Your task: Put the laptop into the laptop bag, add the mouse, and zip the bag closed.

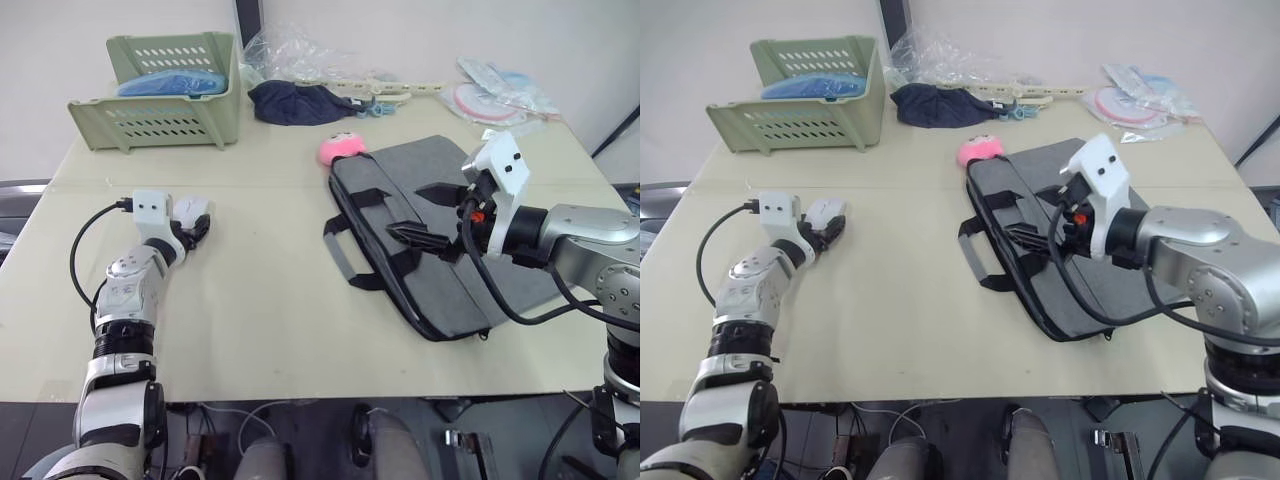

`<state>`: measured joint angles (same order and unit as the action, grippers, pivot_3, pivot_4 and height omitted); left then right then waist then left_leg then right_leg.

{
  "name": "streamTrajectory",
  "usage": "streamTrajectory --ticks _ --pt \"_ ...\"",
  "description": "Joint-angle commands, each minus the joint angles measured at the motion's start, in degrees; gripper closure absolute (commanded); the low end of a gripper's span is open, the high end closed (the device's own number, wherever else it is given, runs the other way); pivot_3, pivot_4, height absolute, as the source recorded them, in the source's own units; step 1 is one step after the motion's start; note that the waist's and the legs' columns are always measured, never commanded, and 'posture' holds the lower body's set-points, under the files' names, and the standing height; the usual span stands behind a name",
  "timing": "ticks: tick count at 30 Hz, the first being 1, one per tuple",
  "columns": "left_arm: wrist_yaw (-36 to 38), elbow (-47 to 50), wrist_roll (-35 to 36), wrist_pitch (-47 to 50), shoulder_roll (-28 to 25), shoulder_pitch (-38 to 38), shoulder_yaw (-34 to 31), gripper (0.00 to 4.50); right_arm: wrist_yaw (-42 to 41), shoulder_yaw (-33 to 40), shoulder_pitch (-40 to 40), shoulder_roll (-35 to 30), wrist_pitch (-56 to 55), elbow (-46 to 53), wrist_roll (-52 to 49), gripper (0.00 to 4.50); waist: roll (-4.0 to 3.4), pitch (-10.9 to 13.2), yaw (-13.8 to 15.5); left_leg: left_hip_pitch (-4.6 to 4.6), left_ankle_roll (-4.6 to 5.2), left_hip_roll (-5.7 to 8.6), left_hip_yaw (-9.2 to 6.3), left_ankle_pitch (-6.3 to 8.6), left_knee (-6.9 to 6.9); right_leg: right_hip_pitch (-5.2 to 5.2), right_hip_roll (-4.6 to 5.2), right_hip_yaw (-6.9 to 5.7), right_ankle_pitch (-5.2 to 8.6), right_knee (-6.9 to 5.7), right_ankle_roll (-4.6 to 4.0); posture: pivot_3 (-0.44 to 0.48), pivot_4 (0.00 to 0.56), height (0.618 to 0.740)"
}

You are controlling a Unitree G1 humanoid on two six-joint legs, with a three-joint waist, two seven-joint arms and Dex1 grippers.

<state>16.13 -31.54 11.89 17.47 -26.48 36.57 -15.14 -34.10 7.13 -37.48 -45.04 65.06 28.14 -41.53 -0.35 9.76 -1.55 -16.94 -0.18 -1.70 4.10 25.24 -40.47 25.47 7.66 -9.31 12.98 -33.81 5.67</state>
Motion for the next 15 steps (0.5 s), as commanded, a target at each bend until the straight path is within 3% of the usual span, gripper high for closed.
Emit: streamTrajectory --ticks 1,10,15 --pt "2.1 3.4 1.0 3.0 0.8 -2.7 1.0 1.65 0.7 0.3 -1.0 -1.0 -1.6 0.9 1.2 0.10 0.00 0.0 0.0 0.00 0.00 0.00 0.00 0.00 0.00 0.00 0.00 0.00 0.00 0.01 0.00 0.000 0.150 0.740" --pt "17.2 26.2 9.7 9.9 -1.8 -7.8 4.0 1.65 7.9 -3.7 -2.9 1.7 -3.5 -0.2 10.0 0.10 0.00 0.0 -0.1 -0.03 0.00 -0.01 -0.08 0.00 -0.02 0.05 0.01 -0.07 0.00 0.04 0.00 0.000 0.150 0.740" --pt "22.8 32.4 14.0 13.6 -4.9 -7.9 3.5 1.65 12.9 -5.2 -2.8 6.4 -1.4 1.9 11.9 0.10 0.00 0.0 -0.1 -0.03 0.00 -0.02 -0.09 0.00 -0.02 0.05 0.01 -0.05 0.00 0.04 0.00 0.000 0.150 0.740"
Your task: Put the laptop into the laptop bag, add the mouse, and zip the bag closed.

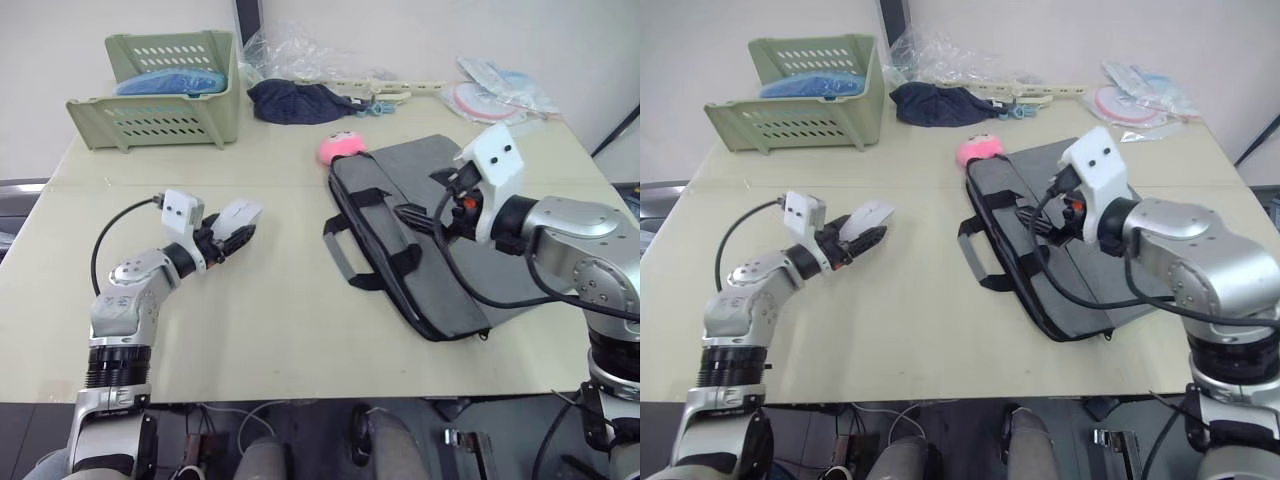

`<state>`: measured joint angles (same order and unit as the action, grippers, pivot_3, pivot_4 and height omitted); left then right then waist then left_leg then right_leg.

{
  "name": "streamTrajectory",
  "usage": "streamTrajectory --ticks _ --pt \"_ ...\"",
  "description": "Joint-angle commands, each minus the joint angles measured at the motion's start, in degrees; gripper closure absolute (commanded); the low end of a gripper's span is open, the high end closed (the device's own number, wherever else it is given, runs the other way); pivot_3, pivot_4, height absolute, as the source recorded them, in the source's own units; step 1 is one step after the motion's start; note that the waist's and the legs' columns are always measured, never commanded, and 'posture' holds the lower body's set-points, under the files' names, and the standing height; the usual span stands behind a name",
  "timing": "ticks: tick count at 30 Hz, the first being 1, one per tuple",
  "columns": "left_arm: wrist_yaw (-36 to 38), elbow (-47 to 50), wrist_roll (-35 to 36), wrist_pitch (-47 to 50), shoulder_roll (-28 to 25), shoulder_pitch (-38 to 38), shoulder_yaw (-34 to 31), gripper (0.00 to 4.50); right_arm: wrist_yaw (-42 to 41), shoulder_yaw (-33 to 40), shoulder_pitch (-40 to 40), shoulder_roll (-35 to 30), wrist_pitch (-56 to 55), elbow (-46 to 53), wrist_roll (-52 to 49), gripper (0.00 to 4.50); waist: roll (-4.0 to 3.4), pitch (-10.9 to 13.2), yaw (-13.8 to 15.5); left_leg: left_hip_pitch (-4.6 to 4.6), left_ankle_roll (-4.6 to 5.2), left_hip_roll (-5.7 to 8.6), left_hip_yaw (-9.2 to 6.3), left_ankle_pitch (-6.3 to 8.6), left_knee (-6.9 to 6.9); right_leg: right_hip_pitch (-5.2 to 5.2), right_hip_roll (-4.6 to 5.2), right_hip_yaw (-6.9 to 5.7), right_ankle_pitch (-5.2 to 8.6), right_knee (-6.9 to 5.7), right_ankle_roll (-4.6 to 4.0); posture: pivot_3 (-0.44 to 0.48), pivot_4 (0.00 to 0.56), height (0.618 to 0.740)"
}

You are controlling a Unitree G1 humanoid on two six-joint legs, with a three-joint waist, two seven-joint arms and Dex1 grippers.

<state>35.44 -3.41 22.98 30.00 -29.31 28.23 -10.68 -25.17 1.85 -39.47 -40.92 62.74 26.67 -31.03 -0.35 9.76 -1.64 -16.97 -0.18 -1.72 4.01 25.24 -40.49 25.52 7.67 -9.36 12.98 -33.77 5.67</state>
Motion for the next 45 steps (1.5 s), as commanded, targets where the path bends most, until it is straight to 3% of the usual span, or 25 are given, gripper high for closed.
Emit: streamTrajectory --ticks 1,4,10,14,30,43,45 --pt "5.0 5.1 3.6 1.4 -2.9 0.5 -0.8 1.65 5.4 -0.8 -0.5 3.7 1.5 4.3 1.9 0.10 0.00 0.0 0.0 0.00 0.00 0.00 0.00 0.00 0.00 0.00 0.00 0.00 0.00 -0.01 0.00 0.000 0.150 0.740" --pt "9.8 7.2 6.0 3.9 -6.1 0.6 0.0 1.65 10.0 -5.2 2.3 9.2 3.7 8.8 3.2 0.10 0.00 0.0 -0.1 0.00 0.00 -0.03 0.00 0.00 0.01 0.01 -0.03 0.00 0.00 -0.02 0.00 0.000 0.150 0.740" --pt "14.2 6.7 6.0 5.2 -9.7 0.9 1.1 1.65 13.6 -8.4 4.8 13.1 4.5 9.5 6.7 0.10 -0.02 0.0 0.1 -0.07 0.00 0.04 -0.06 0.00 -0.03 0.03 -0.02 -0.01 0.00 0.05 0.00 0.000 0.150 0.740" --pt "14.9 5.7 5.5 5.3 -10.2 2.2 1.8 1.65 14.6 -14.7 5.8 10.6 -0.4 6.5 13.5 0.10 -0.02 0.0 0.0 -0.05 0.00 0.03 -0.07 0.00 -0.01 0.03 -0.04 -0.01 0.00 0.04 0.00 0.000 0.150 0.740" --pt "15.0 4.2 5.4 5.3 -8.8 4.7 3.5 1.65 18.5 -18.3 5.3 13.5 -4.9 -2.6 24.2 0.10 -0.02 0.0 -0.1 -0.05 0.00 0.02 -0.06 0.00 0.01 0.03 -0.04 0.00 0.00 0.05 -0.01 0.000 0.150 0.740" --pt "17.1 5.8 5.3 6.0 -10.0 3.9 5.3 1.65 17.7 -18.1 5.7 15.9 -4.2 -2.9 26.8 0.10 -0.03 0.0 -0.2 -0.05 0.00 0.02 -0.07 0.00 0.01 0.03 -0.04 0.00 0.00 0.06 -0.01 0.000 0.150 0.740" --pt "17.1 5.9 5.4 6.0 -10.0 3.9 5.4 1.65 17.6 -18.1 5.9 16.2 -4.0 -2.9 27.0 0.64 -0.03 0.0 -0.2 -0.05 0.00 0.02 -0.07 0.00 0.01 0.03 -0.04 0.00 0.00 0.06 -0.01 0.000 0.150 0.740"
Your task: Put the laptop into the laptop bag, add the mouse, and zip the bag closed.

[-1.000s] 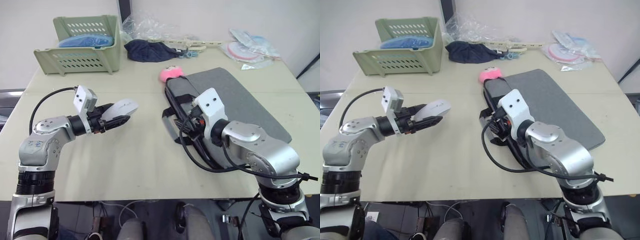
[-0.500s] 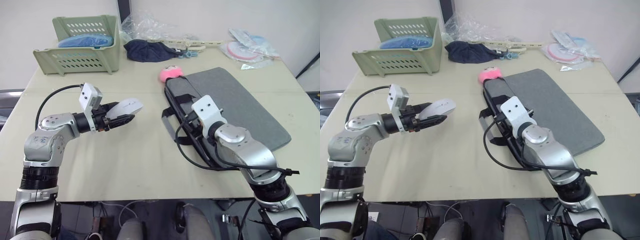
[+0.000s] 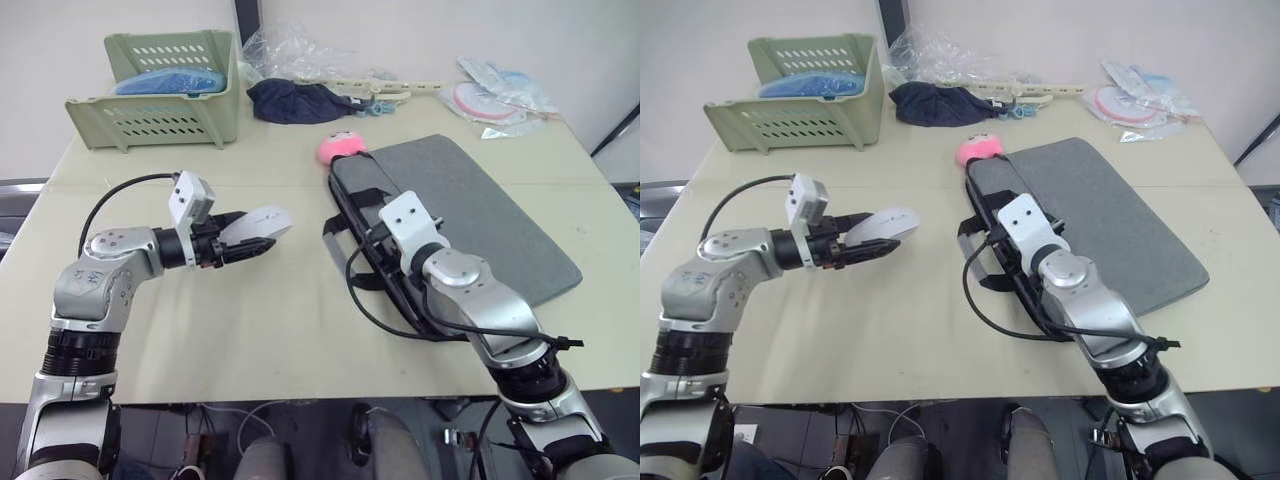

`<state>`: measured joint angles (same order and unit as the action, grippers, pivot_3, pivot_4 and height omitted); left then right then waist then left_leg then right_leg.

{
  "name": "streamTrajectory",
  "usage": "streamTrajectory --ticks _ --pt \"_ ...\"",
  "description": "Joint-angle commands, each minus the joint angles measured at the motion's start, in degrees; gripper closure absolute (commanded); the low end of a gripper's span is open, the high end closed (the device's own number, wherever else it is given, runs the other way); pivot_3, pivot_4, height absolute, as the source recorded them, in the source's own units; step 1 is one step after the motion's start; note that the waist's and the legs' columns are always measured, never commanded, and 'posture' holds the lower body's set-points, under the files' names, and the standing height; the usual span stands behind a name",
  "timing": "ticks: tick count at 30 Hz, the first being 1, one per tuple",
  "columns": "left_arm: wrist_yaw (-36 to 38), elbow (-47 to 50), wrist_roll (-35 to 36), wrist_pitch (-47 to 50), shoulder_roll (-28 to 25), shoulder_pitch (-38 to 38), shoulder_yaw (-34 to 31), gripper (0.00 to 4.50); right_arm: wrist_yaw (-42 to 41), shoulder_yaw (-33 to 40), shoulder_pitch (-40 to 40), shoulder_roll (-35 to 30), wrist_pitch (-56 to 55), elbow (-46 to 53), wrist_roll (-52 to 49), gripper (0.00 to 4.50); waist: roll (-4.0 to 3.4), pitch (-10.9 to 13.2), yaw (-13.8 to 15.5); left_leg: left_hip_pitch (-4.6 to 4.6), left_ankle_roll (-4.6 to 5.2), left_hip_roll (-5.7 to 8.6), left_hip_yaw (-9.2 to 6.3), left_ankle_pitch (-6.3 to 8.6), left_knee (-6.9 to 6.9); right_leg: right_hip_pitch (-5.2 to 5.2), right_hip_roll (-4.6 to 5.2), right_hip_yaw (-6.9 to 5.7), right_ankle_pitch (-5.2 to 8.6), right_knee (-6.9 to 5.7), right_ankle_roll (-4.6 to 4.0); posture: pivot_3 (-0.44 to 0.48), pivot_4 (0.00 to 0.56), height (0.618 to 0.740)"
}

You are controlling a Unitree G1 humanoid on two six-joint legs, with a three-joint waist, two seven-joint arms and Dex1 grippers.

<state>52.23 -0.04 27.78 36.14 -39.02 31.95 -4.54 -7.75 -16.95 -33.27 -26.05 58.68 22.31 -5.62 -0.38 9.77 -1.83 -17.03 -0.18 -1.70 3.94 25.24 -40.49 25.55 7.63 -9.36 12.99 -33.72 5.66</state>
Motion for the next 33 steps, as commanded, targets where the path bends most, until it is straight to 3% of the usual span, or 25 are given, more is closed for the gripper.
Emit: streamTrajectory --ticks 1,3,9,22,33 --pt "0.3 2.5 0.5 -0.1 -0.3 0.2 -0.6 1.65 0.1 0.7 -0.2 1.4 0.2 1.5 1.7 1.10 0.00 0.0 0.0 0.00 0.00 0.00 0.00 0.00 0.00 0.00 0.00 0.00 0.00 0.00 0.00 0.000 0.150 0.740" --pt "0.2 2.1 0.2 -0.3 -0.3 0.1 -0.4 1.65 0.0 0.7 0.1 1.7 0.4 1.7 1.8 1.80 0.00 0.0 0.0 0.00 0.00 0.00 0.00 0.00 0.00 0.00 0.00 0.00 0.00 0.00 0.00 0.000 0.150 0.740" --pt "0.0 2.0 0.1 -0.3 -0.2 0.0 -0.2 1.65 -0.6 1.0 0.5 2.0 0.6 1.8 2.6 4.47 0.00 0.0 0.0 0.00 0.00 0.00 0.00 0.00 0.00 0.00 0.00 0.00 0.00 0.00 0.00 0.000 0.150 0.740" --pt "-0.3 2.0 -0.5 -0.9 0.4 -0.3 0.5 1.65 -2.1 2.4 -0.3 1.6 2.0 3.1 2.0 4.47 0.00 0.0 0.1 -0.01 0.00 0.00 -0.01 0.00 0.00 0.00 0.00 0.00 0.00 0.01 0.00 0.000 0.150 0.740" --pt "0.2 -1.9 -2.9 -4.2 5.7 4.5 5.3 1.65 -12.1 7.9 -13.7 -7.8 7.8 5.9 -2.3 4.47 -0.03 0.0 0.2 -0.04 0.00 0.00 -0.03 0.00 -0.02 0.00 0.00 0.00 0.00 0.04 0.00 0.000 0.150 0.740"
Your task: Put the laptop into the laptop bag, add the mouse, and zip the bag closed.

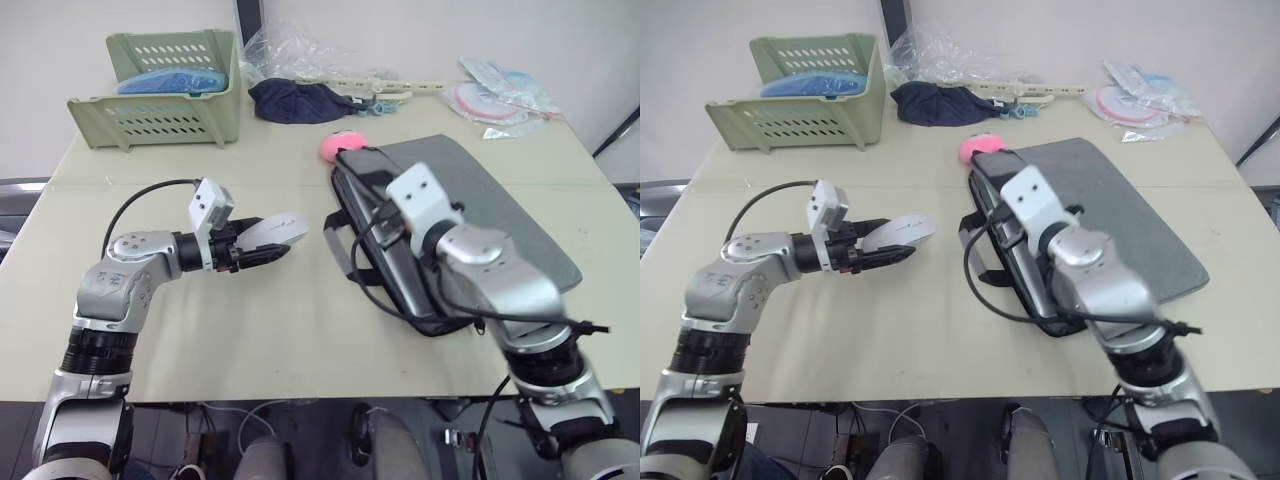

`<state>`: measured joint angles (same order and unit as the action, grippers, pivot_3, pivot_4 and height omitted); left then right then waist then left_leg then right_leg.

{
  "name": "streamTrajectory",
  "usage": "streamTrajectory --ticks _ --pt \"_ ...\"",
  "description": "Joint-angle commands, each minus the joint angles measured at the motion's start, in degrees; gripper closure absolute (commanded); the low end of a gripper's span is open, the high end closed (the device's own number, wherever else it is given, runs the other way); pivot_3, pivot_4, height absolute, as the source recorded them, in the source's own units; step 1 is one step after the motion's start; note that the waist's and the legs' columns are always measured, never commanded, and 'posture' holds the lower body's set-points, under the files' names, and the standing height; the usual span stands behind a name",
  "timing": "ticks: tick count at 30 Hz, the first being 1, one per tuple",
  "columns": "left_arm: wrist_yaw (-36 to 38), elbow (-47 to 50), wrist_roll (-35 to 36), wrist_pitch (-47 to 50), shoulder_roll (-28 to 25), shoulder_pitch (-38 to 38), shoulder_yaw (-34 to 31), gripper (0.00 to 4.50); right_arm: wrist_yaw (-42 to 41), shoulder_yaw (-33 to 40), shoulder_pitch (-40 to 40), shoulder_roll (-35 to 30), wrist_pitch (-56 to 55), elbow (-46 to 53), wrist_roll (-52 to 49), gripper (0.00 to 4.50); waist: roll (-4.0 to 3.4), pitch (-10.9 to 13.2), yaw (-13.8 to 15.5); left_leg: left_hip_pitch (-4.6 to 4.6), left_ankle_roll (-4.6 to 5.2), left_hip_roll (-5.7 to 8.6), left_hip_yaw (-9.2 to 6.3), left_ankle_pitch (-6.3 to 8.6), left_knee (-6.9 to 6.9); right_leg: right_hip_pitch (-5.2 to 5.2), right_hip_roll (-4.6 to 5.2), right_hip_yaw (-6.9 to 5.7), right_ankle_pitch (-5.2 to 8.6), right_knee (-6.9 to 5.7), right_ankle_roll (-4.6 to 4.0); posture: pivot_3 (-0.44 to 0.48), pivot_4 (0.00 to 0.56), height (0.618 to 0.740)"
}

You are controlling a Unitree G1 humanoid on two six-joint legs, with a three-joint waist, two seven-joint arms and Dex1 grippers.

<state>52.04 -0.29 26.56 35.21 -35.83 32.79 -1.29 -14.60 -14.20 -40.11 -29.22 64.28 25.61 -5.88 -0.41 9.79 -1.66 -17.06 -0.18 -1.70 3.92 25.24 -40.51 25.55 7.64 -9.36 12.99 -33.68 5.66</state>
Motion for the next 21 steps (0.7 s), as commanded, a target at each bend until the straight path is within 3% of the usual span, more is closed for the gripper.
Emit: streamTrajectory --ticks 1,11,21 --pt "0.4 -2.0 -1.8 -3.4 2.8 4.0 2.3 1.65 -5.7 5.4 -7.6 -4.9 2.6 2.5 -2.3 4.47 0.00 0.0 0.0 0.01 0.00 0.00 0.00 0.00 0.00 0.00 0.00 0.00 0.00 -0.01 0.00 0.000 0.150 0.740" --pt "1.5 -7.2 -4.6 -7.7 7.2 7.4 6.2 1.65 -10.8 4.9 -12.8 -9.2 4.8 3.8 -4.6 4.47 -0.02 0.0 -0.1 0.01 0.00 0.00 0.02 0.00 0.01 0.01 -0.01 -0.01 0.00 -0.02 0.00 0.000 0.150 0.740" --pt "2.5 -24.8 -12.4 -19.8 18.5 15.2 12.1 1.65 -12.2 4.0 -15.8 -10.5 3.3 2.2 -4.6 4.47 -0.02 0.0 -0.1 -0.03 0.03 0.02 0.04 -0.01 0.01 0.01 -0.01 -0.02 0.00 0.00 0.00 0.000 0.150 0.740"
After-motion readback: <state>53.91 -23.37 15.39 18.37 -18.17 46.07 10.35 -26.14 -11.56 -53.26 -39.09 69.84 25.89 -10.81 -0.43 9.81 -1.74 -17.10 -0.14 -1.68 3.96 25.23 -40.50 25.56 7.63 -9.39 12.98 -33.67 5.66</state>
